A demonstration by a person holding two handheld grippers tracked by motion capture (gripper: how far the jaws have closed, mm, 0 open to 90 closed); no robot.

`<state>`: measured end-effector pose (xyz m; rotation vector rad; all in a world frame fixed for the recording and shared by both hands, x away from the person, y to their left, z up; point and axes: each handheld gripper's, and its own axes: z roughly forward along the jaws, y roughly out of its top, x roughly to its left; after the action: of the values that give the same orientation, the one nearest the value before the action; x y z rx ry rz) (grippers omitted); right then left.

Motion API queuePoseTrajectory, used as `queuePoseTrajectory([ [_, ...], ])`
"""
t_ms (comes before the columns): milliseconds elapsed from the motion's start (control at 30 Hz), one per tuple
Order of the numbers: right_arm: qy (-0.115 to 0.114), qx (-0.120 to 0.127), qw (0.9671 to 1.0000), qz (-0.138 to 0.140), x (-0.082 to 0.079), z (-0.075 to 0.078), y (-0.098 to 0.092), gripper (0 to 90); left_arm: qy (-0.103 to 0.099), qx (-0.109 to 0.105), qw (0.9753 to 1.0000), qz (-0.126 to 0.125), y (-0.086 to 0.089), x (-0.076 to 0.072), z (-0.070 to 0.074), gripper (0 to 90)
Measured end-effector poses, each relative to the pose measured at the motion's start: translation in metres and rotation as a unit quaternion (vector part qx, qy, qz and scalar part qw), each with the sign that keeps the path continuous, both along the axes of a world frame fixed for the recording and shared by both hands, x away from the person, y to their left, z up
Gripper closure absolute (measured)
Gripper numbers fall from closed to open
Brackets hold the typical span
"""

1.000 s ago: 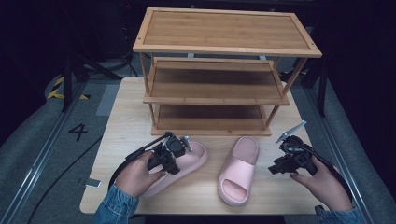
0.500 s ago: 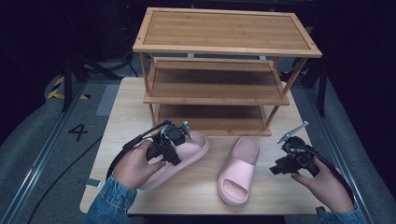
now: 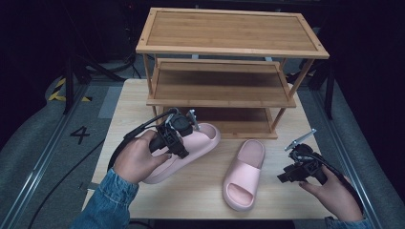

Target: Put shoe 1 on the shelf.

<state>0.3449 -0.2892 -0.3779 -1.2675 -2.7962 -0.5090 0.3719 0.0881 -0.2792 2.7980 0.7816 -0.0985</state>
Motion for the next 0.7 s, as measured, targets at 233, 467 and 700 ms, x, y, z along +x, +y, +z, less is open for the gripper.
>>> queuePoseTrajectory([
  [233,0.004,-0.002,1.0000,-0.004,-0.002,-0.002,-0.002,53.3,-0.018,0.016,0.9997,-0.003,-0.002,0.001,0.020,83.5],
  [467,0.009,-0.002,1.0000,-0.003,-0.001,-0.005,-0.001,53.3,-0.026,0.006,0.9996,-0.003,-0.003,0.009,0.039,83.7],
  [700,0.012,0.000,0.9999,-0.001,0.000,-0.007,0.000,53.3,-0.029,0.015,0.9995,-0.003,-0.012,0.021,0.055,83.7],
])
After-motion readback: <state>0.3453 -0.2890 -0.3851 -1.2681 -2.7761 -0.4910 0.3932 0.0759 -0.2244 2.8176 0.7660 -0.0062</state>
